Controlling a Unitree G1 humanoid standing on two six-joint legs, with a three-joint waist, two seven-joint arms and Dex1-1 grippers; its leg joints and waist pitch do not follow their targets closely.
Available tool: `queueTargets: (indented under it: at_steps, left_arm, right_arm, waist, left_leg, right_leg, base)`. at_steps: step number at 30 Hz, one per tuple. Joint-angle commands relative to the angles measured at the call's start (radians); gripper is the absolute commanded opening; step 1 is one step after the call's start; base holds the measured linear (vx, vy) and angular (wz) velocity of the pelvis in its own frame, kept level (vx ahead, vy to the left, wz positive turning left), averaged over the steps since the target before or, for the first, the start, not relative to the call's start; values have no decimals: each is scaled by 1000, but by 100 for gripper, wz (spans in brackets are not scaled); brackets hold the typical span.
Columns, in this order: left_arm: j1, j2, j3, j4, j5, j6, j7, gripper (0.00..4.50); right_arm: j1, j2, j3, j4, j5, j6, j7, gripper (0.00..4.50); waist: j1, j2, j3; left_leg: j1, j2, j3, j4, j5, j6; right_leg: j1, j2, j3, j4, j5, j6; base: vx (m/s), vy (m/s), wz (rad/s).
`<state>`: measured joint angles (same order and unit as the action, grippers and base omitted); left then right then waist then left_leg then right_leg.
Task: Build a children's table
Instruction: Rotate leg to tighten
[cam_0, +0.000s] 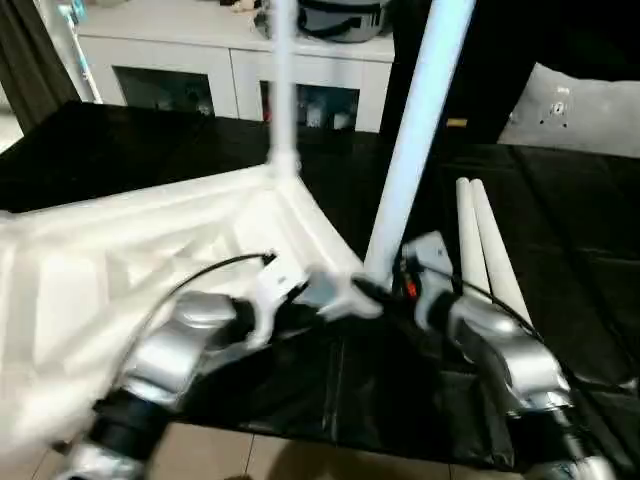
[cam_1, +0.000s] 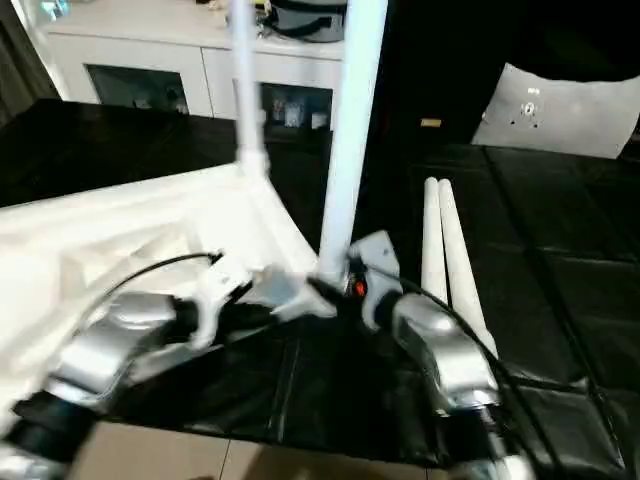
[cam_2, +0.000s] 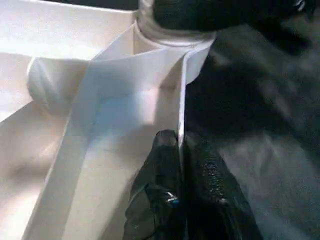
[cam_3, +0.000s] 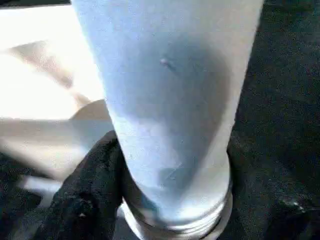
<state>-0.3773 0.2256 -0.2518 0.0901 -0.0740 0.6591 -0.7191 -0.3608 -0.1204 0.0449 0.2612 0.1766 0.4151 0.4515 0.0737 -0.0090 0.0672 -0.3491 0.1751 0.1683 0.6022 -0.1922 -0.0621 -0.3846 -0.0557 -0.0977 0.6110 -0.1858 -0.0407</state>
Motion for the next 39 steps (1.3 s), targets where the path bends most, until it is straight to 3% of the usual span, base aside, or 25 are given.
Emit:
queueTargets:
  at_steps: [1, 2, 4, 8, 11, 13, 15, 18, 21, 25, 26, 31, 32, 39]
  left_arm:
    - [-80, -85, 67, -55, -42, -33, 113, 0]
    - [-90, -109, 77, -48, -30, -30, 158, 0]
    - [-103, -140, 89, -40, -24, -24, 205, 0]
    - [-110, -145, 75, -44, -15, -25, 202, 0]
    - [-104, -125, 55, -48, 0, -17, 183, 0]
    - [-95, -104, 40, -49, 12, -1, 185, 0]
    - [-91, -93, 32, -48, 16, 3, 183, 0]
    - [-87, -42, 8, -32, 37, -37, 143, 0]
    - [-81, -1, -19, -24, 44, -84, 86, 0]
    - [-63, 88, -69, -19, 37, -167, -57, 0]
    - [-56, 123, -84, -18, 30, -198, -117, 0]
    - [-51, 185, -112, -12, 31, -237, -197, 0]
    - [-43, 230, -135, -13, 22, -299, -281, 0]
    - [-37, 305, -188, -6, 30, -407, -420, 0]
  right_arm:
    - [3, 54, 17, 61, 23, 45, -58, 267]
    - [-6, 73, 0, 74, 21, 46, -95, 266]
    - [-15, 91, -11, 91, 10, 42, -126, 266]
    - [-15, 91, 3, 111, -19, -3, -129, 266]
    - [-7, 87, -3, 117, -22, -24, -126, 336]
    - [2, 79, -16, 106, -18, -39, -120, 339]
    - [8, 71, -16, 94, -21, -49, -110, 376]
    - [33, 17, -11, 35, -19, -110, -39, 384]
    - [48, -29, -13, -1, -8, -142, 23, 424]
    - [72, -153, 0, -69, 12, -172, 197, 438]
    - [79, -207, 11, -95, 20, -180, 279, 438]
    - [80, -292, 41, -120, 21, -186, 393, 438]
    - [77, -339, 64, -127, 23, -193, 466, 438]
    - [64, -405, 124, -118, 27, -197, 621, 438]
  waist:
    - [2, -2, -70]
    - [2, -2, -71]
    - [5, -5, -74]
    - [14, -3, -80]
    - [16, 2, -83]
    - [15, 7, -80]
    - [11, 1, -78]
    - [8, 0, -76]
    - [6, -1, -76]
    - [12, -1, -77]
    - [18, -1, -76]
    - [24, 0, -75]
    - [27, -1, -75]
    - [36, -2, -71]
  left_leg:
    - [7, 53, -22, -67, -164, 21]
    - [-2, 54, -23, -68, -140, 28]
    - [0, 53, -19, -66, -122, 38]
    - [-9, 52, -18, -62, -56, 62]
    - [-10, 53, -18, -60, -42, 72]
    - [-12, 53, -18, -61, -66, 72]
    - [-17, 52, -19, -63, -90, 66]
    - [-12, 52, -18, -62, -119, 60]
    - [-12, 53, -18, -62, -115, 62]
    - [-10, 55, -17, -61, -110, 74]
    - [-11, 55, -16, -61, -113, 79]
    - [-8, 57, -15, -61, -124, 84]
    - [-6, 58, -17, -62, -137, 80]
    - [-2, 59, -16, -64, -182, 70]
  right_leg:
    - [42, -97, 61, -98, -361, -117]
    - [46, -96, 64, -89, -295, -128]
    - [45, -97, 66, -85, -244, -137]
    - [52, -98, 67, -70, -138, -152]
    - [51, -97, 67, -66, -97, -163]
    - [50, -97, 66, -70, -114, -165]
    - [56, -98, 65, -73, -148, -153]
    - [52, -99, 64, -86, -236, -122]
    - [48, -97, 64, -84, -234, -126]
    - [46, -96, 65, -82, -220, -124]
    - [47, -96, 67, -80, -219, -123]
    - [43, -96, 65, -81, -242, -136]
    - [43, -98, 64, -84, -266, -140]
    - [39, -100, 66, -90, -323, -134]
  base:
    - [0, 0, 0]
    - [0, 0, 0]
    - [0, 0, 0]
    - [0, 0, 0]
    - [0, 0, 0]
    - [0, 0, 0]
    - [0, 0, 0]
    - [0, 0, 0]
    - [0, 0, 0]
    - [0, 0, 0]
    - [0, 0, 0]
    - [0, 0, 0]
    - [0, 0, 0]
    - [0, 0, 0]
